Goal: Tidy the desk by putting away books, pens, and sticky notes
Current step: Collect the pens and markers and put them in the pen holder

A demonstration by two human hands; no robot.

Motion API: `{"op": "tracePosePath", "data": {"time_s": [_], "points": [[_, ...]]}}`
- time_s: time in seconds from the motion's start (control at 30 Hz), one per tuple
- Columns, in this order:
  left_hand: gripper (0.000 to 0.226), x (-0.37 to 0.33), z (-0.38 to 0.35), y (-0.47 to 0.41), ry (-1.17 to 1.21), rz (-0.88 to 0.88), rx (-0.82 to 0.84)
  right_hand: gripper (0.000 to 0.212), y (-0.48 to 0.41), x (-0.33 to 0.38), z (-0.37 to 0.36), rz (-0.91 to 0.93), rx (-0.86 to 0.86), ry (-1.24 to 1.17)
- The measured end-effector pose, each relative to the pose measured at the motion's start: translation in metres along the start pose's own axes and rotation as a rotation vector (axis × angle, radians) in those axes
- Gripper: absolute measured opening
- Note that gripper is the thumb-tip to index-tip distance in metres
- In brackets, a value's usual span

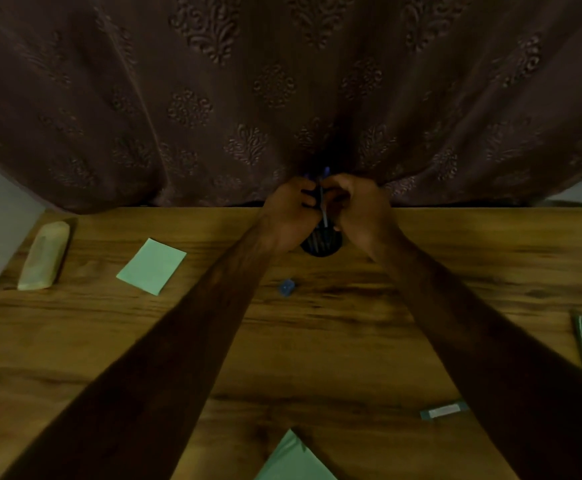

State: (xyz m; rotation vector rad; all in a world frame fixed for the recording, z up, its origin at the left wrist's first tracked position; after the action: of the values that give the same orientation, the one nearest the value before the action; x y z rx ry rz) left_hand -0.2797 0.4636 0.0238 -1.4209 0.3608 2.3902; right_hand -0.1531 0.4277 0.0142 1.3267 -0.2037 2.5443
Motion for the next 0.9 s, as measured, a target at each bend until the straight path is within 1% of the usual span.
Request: {"op": "tracePosePath", "data": {"time_s": [0.1,0.2,0.33,0.43,0.5,0.6,0.73,0.8,0.9], "points": [[0.03,-0.003,-0.004,0.003,-0.03,-0.017,-0.018,0.029,0.002,-0.001,-0.001,0.009,0.018,0.023],[0.031,-0.006,-0.005,0.005,-0.126,-0.069,-0.027,0.028,0.003,-0.003,0.0,-0.003,0.013,0.028],[0.023,-0.005,-0.007,0.011,-0.141,-0.067,-0.007,0.031,0.004,-0.004,-0.002,0.009,0.046,0.055],[0.03,-0.005,-0.008,0.017,-0.244,-0.119,0.035,0.032,0.004,-0.003,-0.004,0.003,0.096,0.089],[0.034,-0.004,-0.006,0.02,-0.226,-0.11,0.022,0.032,0.005,-0.002,-0.003,-0.003,0.094,0.107],[0.033,-0.007,-0.002,0.026,-0.23,-0.13,-0.015,0.032,0.011,-0.001,-0.004,0.008,0.088,0.141],[0.04,-0.004,0.0,0.039,-0.149,-0.171,0.013,0.038,0.02,-0.002,-0.005,0.0,-0.018,0.148],[0.041,-0.001,0.004,0.047,-0.166,-0.196,0.008,0.041,0.025,-0.004,-0.003,-0.001,-0.061,0.102],[0.041,0.009,0.012,0.059,-0.17,-0.18,0.012,0.044,0.035,-0.008,-0.004,-0.011,-0.112,0.032]]}}
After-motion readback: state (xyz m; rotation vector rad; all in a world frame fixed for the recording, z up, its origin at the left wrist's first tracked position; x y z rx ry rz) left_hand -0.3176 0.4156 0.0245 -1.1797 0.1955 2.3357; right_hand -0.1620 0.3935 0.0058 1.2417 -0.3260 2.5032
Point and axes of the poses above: each hand's wrist, its own y-axis away from the middle knuckle, its own z-axis out of the back of the hand, x = y × z, the point moved 4 cm from there along -y, towards the middle knuckle, and after that the axes turned 9 degrees about -z, right-handed, at the moved point
